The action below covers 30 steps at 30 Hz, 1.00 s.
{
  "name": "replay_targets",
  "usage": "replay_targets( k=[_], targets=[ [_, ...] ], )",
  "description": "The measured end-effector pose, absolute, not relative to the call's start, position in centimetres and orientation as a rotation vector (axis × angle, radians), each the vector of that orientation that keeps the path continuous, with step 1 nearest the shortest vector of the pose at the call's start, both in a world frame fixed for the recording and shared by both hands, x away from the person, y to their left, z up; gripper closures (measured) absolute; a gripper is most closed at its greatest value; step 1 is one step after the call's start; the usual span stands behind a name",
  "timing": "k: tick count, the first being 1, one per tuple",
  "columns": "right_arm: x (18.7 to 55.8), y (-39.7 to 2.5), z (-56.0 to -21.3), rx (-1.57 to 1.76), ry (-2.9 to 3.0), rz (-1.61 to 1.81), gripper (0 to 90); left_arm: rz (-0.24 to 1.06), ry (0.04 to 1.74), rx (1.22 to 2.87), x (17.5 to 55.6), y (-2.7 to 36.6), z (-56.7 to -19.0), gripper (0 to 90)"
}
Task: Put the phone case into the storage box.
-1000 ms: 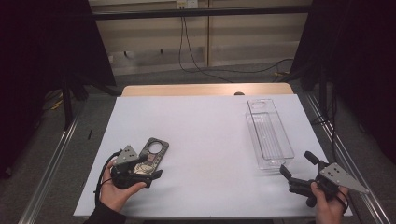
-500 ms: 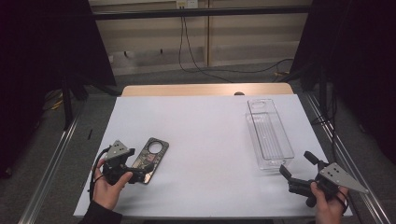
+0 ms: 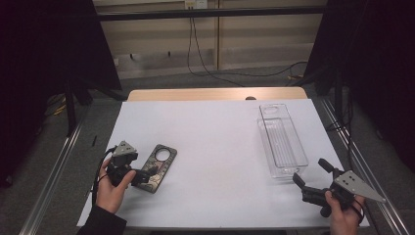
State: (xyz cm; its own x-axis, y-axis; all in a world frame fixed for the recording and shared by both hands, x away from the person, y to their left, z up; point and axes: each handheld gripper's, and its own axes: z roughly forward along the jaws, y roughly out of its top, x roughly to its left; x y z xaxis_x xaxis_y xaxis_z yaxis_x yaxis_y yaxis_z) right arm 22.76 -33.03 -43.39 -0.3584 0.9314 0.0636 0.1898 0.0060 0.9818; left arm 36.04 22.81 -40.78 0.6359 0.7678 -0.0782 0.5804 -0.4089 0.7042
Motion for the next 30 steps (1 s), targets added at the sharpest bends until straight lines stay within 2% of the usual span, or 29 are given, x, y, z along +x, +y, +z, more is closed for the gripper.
replay_targets(
  k=[18,30],
  targets=[
    [22.8,-33.0,-43.4,1.173,1.621,1.408,0.0,0.298,1.045,2.304,39.3,20.7,-42.5,5.2],
    [22.8,-33.0,-43.4,1.173,1.62,1.408,0.0,0.181,1.077,2.371,40.0,19.9,-43.7,3.3]
  ],
)
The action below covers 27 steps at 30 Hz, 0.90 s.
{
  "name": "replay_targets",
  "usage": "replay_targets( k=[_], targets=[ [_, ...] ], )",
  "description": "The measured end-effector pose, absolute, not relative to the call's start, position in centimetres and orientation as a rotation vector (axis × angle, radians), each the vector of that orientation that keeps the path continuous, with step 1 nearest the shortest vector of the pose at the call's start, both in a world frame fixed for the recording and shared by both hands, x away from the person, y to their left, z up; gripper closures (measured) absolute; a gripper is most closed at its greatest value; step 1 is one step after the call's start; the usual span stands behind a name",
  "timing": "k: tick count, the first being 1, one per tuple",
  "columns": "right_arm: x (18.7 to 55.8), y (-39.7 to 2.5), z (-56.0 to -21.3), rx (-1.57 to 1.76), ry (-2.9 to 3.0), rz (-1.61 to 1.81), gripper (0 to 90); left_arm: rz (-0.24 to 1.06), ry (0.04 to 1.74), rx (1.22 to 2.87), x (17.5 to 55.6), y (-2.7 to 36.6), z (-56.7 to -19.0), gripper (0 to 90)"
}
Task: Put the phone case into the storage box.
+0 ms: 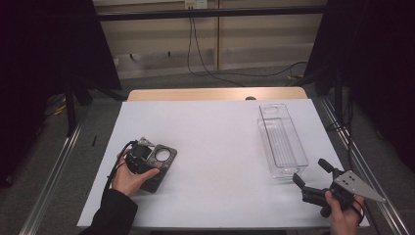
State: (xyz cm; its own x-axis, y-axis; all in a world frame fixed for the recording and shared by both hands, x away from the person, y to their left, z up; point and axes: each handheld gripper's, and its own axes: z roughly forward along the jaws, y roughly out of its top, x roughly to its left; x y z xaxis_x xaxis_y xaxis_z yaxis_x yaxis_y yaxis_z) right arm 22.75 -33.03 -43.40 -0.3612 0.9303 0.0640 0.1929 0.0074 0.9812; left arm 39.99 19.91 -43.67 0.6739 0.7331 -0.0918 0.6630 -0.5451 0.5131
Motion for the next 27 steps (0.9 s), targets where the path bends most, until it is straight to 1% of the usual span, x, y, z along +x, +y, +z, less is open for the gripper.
replay_targets(
  k=[4,13,21,27],
  targets=[
    [22.8,-33.0,-43.4,1.173,1.622,1.408,0.0,0.173,1.085,2.406,40.0,19.6,-44.0,3.4],
    [22.8,-33.0,-43.4,1.171,1.624,1.405,0.0,0.237,1.095,2.457,39.8,18.8,-44.3,2.3],
    [22.8,-33.0,-43.4,1.17,1.623,1.406,0.0,0.249,1.088,2.453,39.7,18.8,-44.5,0.3],
    [22.8,-33.0,-43.4,1.169,1.624,1.407,0.0,0.243,1.12,2.44,39.8,18.8,-44.5,1.2]
  ],
)
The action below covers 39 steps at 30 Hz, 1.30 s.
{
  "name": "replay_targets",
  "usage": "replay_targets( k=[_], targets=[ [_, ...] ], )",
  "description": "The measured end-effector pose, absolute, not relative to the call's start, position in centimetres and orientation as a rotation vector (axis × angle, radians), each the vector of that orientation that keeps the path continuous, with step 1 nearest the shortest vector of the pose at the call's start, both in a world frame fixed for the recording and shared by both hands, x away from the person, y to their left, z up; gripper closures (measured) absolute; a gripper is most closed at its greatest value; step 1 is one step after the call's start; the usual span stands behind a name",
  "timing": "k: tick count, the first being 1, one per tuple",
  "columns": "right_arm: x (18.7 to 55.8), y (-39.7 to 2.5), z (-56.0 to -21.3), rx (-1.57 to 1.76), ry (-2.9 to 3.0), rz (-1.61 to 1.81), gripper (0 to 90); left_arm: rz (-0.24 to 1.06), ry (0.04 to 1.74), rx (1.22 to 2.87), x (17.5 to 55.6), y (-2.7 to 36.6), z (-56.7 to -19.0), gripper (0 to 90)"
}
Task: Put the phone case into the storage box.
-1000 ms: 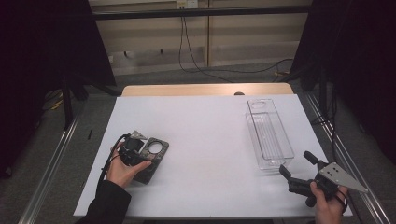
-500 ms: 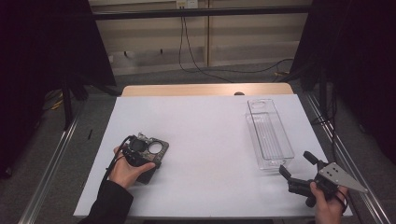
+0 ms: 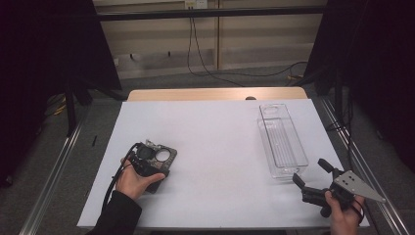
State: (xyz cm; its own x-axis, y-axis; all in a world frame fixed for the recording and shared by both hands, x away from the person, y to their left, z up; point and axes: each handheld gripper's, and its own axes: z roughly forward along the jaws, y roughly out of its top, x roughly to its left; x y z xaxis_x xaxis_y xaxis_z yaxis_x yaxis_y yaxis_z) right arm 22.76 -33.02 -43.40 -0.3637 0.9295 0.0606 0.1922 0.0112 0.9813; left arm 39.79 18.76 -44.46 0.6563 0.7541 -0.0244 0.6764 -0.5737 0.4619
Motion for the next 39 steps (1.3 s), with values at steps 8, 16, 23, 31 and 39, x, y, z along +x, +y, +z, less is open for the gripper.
replay_targets(
  k=[8,16,23,31,39],
  targets=[
    [22.76,-33.01,-43.4,1.169,1.624,1.407,0.0,0.247,1.156,2.438,39.7,18.51,-44.28,5.5],
    [22.77,-33.05,-43.42,1.172,1.626,1.407,0.0,0.237,1.173,2.452,39.69,18.39,-43.95,8.6],
    [22.79,-33.07,-43.43,1.172,1.626,1.405,0.0,0.229,1.173,2.442,39.68,18.61,-43.77,12.3],
    [22.8,-33.07,-43.42,1.171,1.626,1.405,0.0,0.199,1.199,2.392,39.77,19.05,-43.61,12.4],
    [22.82,-33.09,-43.44,1.173,1.625,1.406,0.0,0.159,1.177,2.339,39.41,19.1,-43.55,12.4]
  ],
)
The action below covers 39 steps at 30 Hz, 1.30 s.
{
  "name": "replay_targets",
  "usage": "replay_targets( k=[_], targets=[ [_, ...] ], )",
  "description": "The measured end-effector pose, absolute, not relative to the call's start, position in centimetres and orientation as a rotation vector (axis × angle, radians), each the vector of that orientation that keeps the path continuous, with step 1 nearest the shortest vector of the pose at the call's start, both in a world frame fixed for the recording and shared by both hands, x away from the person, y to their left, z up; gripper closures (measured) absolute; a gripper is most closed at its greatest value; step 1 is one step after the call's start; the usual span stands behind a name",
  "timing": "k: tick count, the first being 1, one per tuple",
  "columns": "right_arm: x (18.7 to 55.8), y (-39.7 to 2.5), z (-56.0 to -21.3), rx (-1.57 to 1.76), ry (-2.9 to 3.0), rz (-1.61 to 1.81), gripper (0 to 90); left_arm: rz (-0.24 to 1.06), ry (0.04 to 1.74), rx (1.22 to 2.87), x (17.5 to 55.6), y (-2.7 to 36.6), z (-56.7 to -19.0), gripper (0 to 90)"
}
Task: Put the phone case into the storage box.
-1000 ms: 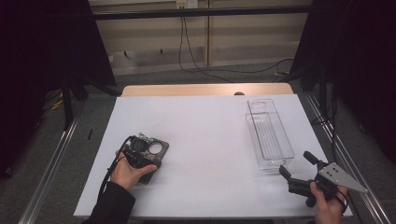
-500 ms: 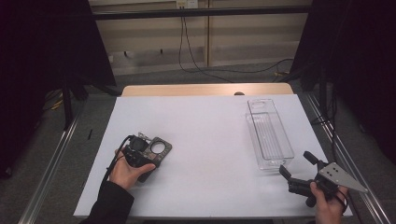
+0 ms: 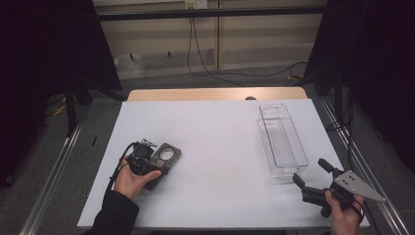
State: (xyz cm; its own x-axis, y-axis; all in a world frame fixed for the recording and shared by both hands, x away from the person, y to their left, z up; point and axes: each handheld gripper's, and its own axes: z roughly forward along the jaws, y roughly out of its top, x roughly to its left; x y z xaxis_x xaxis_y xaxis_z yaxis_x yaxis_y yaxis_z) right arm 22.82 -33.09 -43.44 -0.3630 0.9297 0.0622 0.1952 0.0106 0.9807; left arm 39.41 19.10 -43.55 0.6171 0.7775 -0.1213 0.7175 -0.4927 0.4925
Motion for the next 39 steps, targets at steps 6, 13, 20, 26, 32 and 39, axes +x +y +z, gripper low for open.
replay_targets(
  k=[6,13,20,26,32,39],
  targets=[
    [22.8,-33.1,-43.5,1.17,1.628,1.405,0.0,0.134,1.154,2.267,39.3,19.2,-43.0,12.4],
    [22.8,-33.1,-43.4,1.17,1.629,1.405,0.0,0.136,1.141,2.182,39.1,19.8,-42.2,12.4],
    [22.8,-33.1,-43.5,1.169,1.629,1.404,0.0,0.195,1.067,2.133,38.6,20.0,-41.4,12.4],
    [22.8,-33.1,-43.4,1.167,1.629,1.403,0.0,0.266,1.012,2.046,38.1,20.2,-40.8,12.4],
    [22.8,-33.1,-43.4,1.166,1.629,1.404,0.0,0.334,0.974,1.99,37.8,20.3,-40.5,12.4],
    [22.8,-33.1,-43.4,1.167,1.629,1.404,0.0,0.429,0.961,1.925,37.4,20.6,-40.5,12.4]
  ],
)
